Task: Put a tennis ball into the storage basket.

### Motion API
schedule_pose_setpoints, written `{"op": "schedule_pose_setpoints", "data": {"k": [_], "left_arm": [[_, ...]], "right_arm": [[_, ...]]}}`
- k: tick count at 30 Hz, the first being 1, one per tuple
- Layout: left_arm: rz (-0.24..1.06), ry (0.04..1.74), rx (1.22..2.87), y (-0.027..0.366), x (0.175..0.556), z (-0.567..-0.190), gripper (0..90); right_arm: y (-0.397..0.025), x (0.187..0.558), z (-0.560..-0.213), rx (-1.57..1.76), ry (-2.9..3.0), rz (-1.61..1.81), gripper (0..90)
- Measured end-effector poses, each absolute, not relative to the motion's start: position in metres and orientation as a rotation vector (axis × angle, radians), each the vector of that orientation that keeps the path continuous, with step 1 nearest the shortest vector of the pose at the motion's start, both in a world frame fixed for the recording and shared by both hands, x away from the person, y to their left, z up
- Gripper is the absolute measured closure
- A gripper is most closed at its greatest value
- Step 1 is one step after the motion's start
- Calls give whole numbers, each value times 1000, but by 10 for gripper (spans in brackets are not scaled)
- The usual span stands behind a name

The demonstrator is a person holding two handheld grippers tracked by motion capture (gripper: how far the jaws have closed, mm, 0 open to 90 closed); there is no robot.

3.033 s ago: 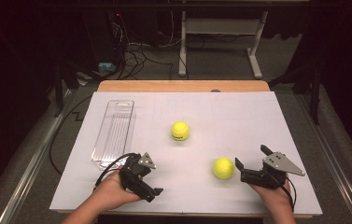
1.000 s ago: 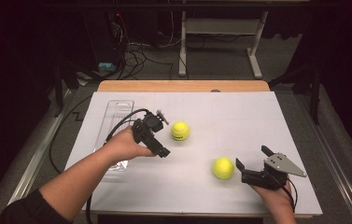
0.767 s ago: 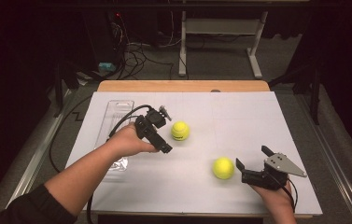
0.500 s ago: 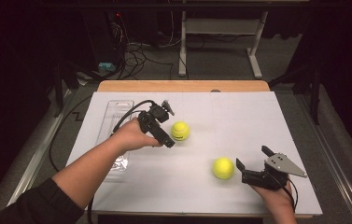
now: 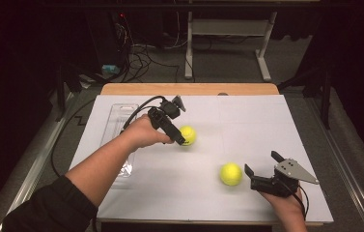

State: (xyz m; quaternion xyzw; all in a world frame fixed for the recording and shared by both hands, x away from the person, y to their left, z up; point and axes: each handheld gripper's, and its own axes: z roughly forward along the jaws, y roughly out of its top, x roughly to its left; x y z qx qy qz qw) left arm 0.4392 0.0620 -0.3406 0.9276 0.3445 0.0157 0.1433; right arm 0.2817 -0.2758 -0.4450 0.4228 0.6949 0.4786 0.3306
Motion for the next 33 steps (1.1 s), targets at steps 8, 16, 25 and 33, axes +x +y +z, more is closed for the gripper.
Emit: {"op": "schedule_pose_setpoints", "data": {"k": [8,16,25,33], "left_arm": [[41,1021,2681,56,452,-341,6],[28,1039,2681,48,464,-345,6],[16,1052,2682,40,473,-349,6],[8,1076,2672,35,482,-360,6]], "right_arm": [[-276,282,-445,1107,1816,1253,0],[-276,282,-445,1103,1819,1254,0],[-276,281,-445,1101,1816,1260,0],[-276,281,-445,1105,1817,1260,0]]}}
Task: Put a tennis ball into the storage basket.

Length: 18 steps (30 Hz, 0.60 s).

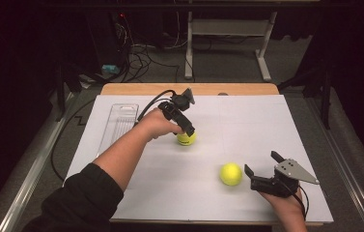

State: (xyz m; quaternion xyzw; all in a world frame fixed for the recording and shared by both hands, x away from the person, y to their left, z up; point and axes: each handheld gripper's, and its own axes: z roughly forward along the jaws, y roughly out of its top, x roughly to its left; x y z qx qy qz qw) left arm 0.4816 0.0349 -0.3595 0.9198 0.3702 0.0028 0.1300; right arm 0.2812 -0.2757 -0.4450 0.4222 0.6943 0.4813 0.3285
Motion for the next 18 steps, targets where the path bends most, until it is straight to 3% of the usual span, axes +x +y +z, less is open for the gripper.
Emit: {"op": "schedule_pose_setpoints", "data": {"k": [18], "left_arm": [[-18,1134,2684,24,495,-391,6]], "right_arm": [[-276,281,-445,1105,1819,1263,0]]}}
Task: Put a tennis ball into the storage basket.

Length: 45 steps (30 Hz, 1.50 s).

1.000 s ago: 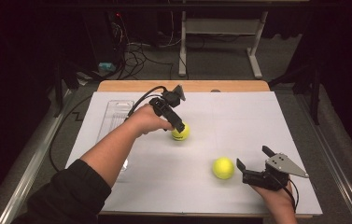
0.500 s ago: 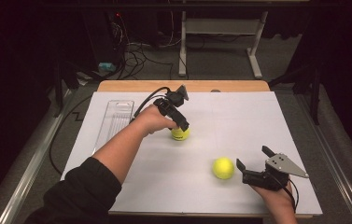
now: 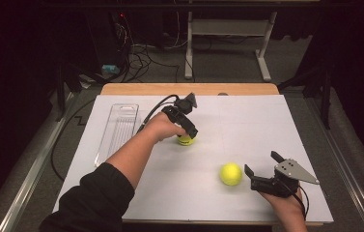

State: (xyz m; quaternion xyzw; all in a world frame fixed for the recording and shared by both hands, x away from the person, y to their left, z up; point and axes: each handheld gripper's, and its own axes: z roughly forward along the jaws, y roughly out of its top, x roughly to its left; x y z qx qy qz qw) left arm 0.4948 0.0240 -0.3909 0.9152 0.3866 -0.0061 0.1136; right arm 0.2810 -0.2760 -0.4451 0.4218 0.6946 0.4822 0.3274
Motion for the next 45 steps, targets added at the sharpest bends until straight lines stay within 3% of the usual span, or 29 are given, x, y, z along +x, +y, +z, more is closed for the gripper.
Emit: {"op": "schedule_pose_setpoints", "data": {"k": [17,38,45], "left_arm": [[-82,1155,2718,18,496,-408,38],[-95,1137,2726,17,495,-409,251],[-93,1127,2735,17,494,-409,265]], "right_arm": [[-276,281,-445,1104,1820,1262,0],[-276,281,-445,1104,1821,1261,0],[-276,281,-445,1104,1822,1260,0]]}}
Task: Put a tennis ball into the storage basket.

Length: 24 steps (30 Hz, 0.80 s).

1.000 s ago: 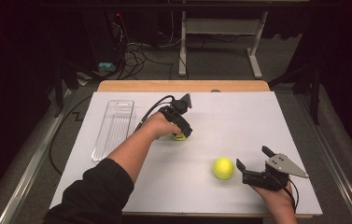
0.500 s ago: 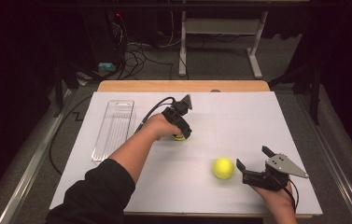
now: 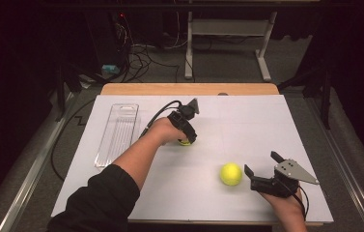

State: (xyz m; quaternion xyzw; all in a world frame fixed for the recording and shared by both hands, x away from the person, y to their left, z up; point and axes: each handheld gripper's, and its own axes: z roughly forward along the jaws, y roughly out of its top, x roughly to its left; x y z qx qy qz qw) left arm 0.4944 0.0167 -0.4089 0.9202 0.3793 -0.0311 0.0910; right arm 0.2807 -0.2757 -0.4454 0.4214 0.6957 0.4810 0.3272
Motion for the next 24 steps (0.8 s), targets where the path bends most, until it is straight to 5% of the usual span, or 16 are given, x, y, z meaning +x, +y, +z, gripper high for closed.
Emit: {"op": "schedule_pose_setpoints", "data": {"k": [24], "left_arm": [[-59,1108,2731,20,492,-399,271]], "right_arm": [[-276,281,-445,1103,1822,1259,0]]}}
